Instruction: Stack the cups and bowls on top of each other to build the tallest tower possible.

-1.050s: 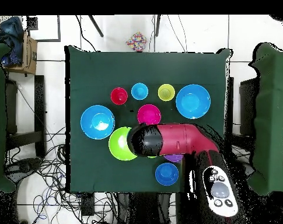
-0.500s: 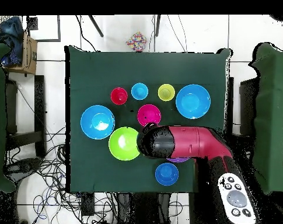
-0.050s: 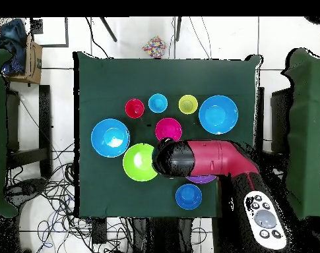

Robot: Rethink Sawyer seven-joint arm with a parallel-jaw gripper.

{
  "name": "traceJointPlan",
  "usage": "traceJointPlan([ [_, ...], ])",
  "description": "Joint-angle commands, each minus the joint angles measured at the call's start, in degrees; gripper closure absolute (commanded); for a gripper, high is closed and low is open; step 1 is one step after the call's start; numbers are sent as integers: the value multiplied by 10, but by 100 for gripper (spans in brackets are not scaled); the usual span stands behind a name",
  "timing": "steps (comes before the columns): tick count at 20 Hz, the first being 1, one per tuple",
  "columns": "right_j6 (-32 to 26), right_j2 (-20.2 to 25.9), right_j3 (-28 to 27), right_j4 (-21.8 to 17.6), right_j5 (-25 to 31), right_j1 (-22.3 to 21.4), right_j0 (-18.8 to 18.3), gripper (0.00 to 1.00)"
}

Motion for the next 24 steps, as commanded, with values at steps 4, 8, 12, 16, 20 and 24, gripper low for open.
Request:
traceJointPlan([
  [4, -130, 35, -2, -75, 55, 57, 13, 0],
  [8, -120, 31, -17, -91, 46, 78, 21, 0],
  [12, -99, 25, -34, -109, 26, 103, 29, 0],
  [16, -78, 15, -57, -125, 14, 138, 36, 0],
  [20, -52, -6, -86, -145, 8, 179, 52, 0],
  [24, -31, -17, -86, -157, -26, 208, 56, 0],
])
